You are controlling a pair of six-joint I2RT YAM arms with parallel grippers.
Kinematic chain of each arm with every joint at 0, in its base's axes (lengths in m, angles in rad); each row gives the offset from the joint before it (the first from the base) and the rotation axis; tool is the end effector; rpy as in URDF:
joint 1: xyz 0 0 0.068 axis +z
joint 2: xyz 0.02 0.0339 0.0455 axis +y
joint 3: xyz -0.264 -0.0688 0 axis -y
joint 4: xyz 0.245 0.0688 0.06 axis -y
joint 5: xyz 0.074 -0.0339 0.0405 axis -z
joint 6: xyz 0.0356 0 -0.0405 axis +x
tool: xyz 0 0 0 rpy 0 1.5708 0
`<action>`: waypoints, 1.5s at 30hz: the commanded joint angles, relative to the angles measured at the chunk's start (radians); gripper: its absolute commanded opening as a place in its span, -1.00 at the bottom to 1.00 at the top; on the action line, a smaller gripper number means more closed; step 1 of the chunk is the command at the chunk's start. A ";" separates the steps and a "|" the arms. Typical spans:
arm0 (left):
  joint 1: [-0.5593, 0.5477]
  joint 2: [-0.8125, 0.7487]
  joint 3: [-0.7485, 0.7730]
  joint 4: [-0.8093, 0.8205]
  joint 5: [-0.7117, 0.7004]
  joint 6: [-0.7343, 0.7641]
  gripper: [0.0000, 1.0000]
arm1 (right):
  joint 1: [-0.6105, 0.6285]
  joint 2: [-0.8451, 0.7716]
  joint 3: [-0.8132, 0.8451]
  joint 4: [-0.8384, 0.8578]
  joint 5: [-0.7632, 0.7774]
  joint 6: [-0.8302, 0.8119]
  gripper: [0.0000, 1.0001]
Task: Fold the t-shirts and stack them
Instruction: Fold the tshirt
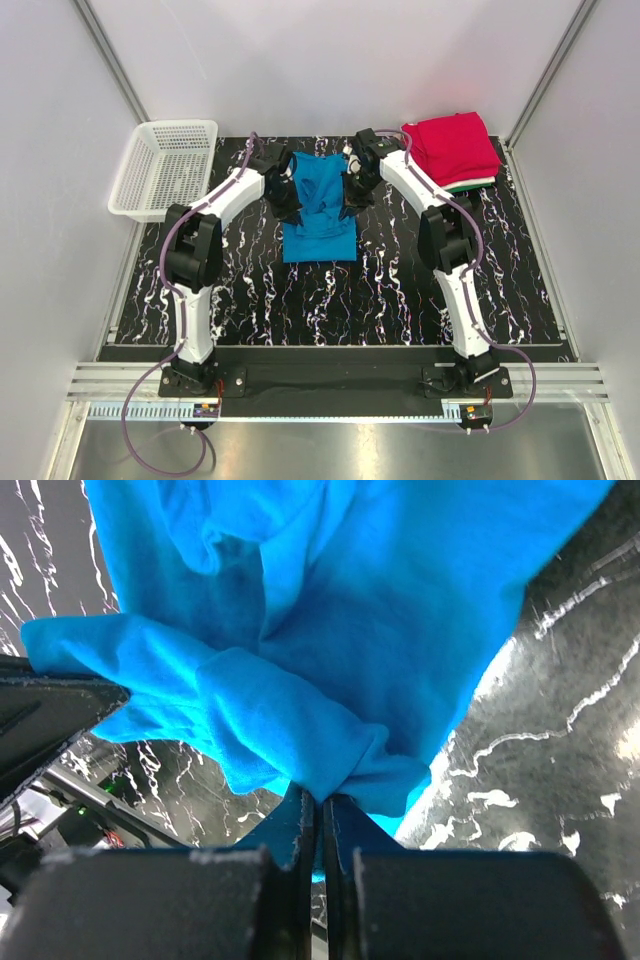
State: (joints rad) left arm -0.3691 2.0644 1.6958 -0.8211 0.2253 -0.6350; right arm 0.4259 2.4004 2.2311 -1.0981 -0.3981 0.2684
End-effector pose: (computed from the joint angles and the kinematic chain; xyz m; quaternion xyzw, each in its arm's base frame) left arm 0.4035 -0.1646 0.2128 -0.1082 0.9699 -0.1873 0.1119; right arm 0.4480 0.2184 0.2077 -0.1060 0.9636 0.2342 0.0728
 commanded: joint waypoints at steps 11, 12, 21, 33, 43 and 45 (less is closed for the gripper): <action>0.030 0.051 0.080 0.003 -0.035 0.027 -1.00 | -0.003 0.088 0.153 0.012 -0.030 0.018 -1.00; 0.032 0.057 0.084 0.005 -0.035 0.028 -1.00 | -0.001 0.094 0.153 0.014 -0.021 0.020 -1.00; 0.044 0.125 0.151 -0.001 -0.024 0.043 -0.47 | -0.003 0.131 0.189 0.020 0.028 0.032 -0.42; 0.094 0.157 0.284 -0.004 -0.020 0.037 -0.34 | -0.041 0.143 0.291 0.035 0.081 0.060 -0.39; 0.108 0.130 0.249 -0.015 0.005 0.035 -0.33 | -0.064 0.115 0.260 0.012 0.099 0.055 -0.39; 0.108 0.094 0.173 -0.009 0.017 0.037 -0.32 | -0.064 0.048 0.170 0.017 0.091 0.042 -0.38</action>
State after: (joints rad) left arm -0.2600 2.2494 1.9514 -0.8371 0.2127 -0.6025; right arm 0.3653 2.5534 2.4798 -1.0744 -0.3077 0.3290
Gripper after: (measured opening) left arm 0.331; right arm 0.307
